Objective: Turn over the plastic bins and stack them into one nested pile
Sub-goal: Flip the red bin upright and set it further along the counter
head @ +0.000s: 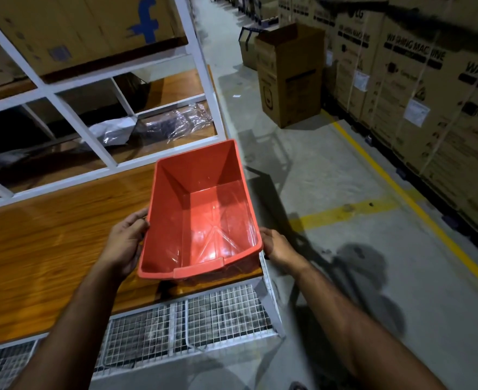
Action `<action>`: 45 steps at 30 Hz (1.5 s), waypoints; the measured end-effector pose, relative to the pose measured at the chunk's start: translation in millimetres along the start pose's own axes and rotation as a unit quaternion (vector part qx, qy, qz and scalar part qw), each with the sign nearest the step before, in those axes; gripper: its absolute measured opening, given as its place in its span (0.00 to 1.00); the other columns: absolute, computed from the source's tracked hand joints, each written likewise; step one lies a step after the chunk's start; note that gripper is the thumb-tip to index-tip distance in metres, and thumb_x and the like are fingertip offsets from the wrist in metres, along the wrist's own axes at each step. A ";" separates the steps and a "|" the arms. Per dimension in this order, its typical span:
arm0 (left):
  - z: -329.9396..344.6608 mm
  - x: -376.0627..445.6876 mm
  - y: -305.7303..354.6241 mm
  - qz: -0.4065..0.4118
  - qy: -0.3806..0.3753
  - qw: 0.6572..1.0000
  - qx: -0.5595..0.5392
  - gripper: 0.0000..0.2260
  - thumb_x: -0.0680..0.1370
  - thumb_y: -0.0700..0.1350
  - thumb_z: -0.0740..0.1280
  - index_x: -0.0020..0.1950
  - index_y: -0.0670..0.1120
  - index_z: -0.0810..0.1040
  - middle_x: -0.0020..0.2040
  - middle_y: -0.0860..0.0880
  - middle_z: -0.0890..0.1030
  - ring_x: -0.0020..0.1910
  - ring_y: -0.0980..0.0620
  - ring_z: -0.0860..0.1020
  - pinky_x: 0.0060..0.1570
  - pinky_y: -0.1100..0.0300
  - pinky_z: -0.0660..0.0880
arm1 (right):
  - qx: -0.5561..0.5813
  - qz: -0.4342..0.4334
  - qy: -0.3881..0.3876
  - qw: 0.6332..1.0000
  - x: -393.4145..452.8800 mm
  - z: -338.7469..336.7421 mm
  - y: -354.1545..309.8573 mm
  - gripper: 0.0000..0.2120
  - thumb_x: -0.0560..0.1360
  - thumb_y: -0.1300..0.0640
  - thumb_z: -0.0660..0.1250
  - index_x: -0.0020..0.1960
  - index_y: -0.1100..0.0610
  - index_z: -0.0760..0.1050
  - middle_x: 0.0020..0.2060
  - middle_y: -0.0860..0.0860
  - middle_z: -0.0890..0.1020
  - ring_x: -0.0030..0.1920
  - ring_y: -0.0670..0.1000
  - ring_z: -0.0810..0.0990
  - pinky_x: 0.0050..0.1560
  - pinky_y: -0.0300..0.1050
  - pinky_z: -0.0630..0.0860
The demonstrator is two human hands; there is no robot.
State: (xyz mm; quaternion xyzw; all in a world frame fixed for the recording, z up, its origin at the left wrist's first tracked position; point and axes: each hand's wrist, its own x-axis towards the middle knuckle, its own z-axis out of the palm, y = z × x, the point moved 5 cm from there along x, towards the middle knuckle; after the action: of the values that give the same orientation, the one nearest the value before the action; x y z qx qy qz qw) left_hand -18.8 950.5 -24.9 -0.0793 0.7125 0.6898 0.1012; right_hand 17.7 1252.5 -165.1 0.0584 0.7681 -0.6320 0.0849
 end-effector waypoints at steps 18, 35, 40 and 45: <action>-1.6 -4.9 2.7 -0.007 -0.007 1.000 -0.007 0.18 0.81 0.34 0.58 0.68 0.44 0.76 0.59 0.37 0.81 0.40 0.52 0.84 0.37 0.59 0.82 | 0.024 0.001 0.009 1.000 -3.7 -0.3 -9.7 0.15 0.77 0.46 0.60 0.59 0.46 0.80 0.44 0.45 0.82 0.44 0.44 0.77 0.40 0.36 0.71; 0.1 -10.1 5.8 -0.008 -0.004 1.000 -0.007 0.17 0.81 0.33 0.58 0.68 0.43 0.75 0.56 0.38 0.82 0.36 0.54 0.84 0.34 0.61 0.81 | -0.010 0.010 0.019 1.000 -8.5 0.0 -17.9 0.14 0.72 0.43 0.59 0.47 0.44 0.81 0.43 0.50 0.84 0.43 0.48 0.81 0.46 0.43 0.76; -1.7 -8.4 5.8 -0.011 -0.006 1.000 0.000 0.18 0.80 0.33 0.58 0.69 0.43 0.75 0.56 0.40 0.82 0.37 0.55 0.84 0.34 0.62 0.81 | -0.005 0.016 0.021 1.000 -12.6 0.5 -19.9 0.16 0.72 0.43 0.59 0.49 0.47 0.82 0.43 0.50 0.84 0.42 0.48 0.80 0.44 0.41 0.74; -2.8 -10.2 6.9 -0.014 -0.010 1.000 0.005 0.18 0.81 0.35 0.58 0.69 0.46 0.76 0.59 0.40 0.82 0.40 0.55 0.83 0.36 0.62 0.81 | -0.013 0.015 0.027 0.999 -12.2 0.9 -18.3 0.12 0.74 0.43 0.60 0.42 0.41 0.82 0.47 0.55 0.86 0.46 0.52 0.83 0.48 0.49 0.78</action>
State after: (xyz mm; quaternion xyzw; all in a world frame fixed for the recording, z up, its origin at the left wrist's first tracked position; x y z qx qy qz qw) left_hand -10.7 947.7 -15.5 -0.0819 0.7139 0.6853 0.1179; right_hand 26.1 1248.3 -145.1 0.0859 0.7775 -0.6184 0.0747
